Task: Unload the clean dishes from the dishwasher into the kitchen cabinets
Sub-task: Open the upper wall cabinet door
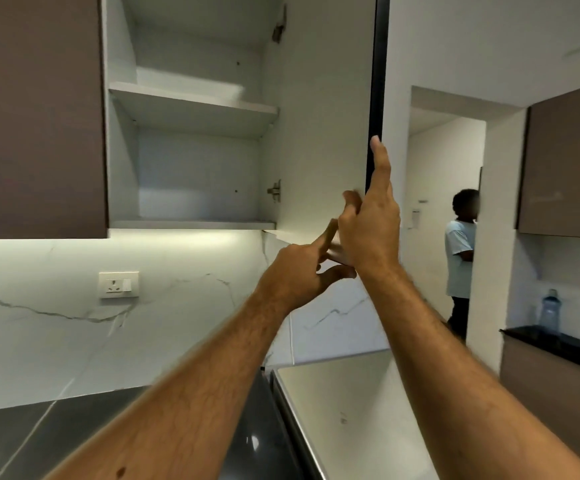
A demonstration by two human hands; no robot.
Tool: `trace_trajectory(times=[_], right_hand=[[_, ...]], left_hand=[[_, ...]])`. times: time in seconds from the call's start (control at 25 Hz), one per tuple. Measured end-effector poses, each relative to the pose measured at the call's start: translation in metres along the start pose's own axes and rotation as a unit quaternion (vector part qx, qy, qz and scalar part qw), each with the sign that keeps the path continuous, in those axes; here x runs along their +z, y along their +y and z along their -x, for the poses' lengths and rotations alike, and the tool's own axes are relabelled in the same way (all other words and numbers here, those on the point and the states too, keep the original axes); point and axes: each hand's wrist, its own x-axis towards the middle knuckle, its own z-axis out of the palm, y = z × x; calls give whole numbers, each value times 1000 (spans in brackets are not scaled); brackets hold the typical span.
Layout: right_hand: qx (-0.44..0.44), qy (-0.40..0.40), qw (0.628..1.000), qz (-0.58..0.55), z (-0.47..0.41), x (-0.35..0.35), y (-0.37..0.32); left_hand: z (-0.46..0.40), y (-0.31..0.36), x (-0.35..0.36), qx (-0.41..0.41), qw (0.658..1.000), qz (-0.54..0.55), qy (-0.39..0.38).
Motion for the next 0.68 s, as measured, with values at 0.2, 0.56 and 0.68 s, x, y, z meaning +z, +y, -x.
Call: trace_trajectory(times=[0.2,0.56,0.68], right_hand=[[32,12,999,24,-13,-21,34],[77,38,996,26,-34,-38,93],[84,53,995,16,-37,-37,107]], left_hand=[[-19,8,30,18,1000,14,2],[-47,24,72,-17,999,-5,-46],[-55,26,82,-31,999,6,-35]])
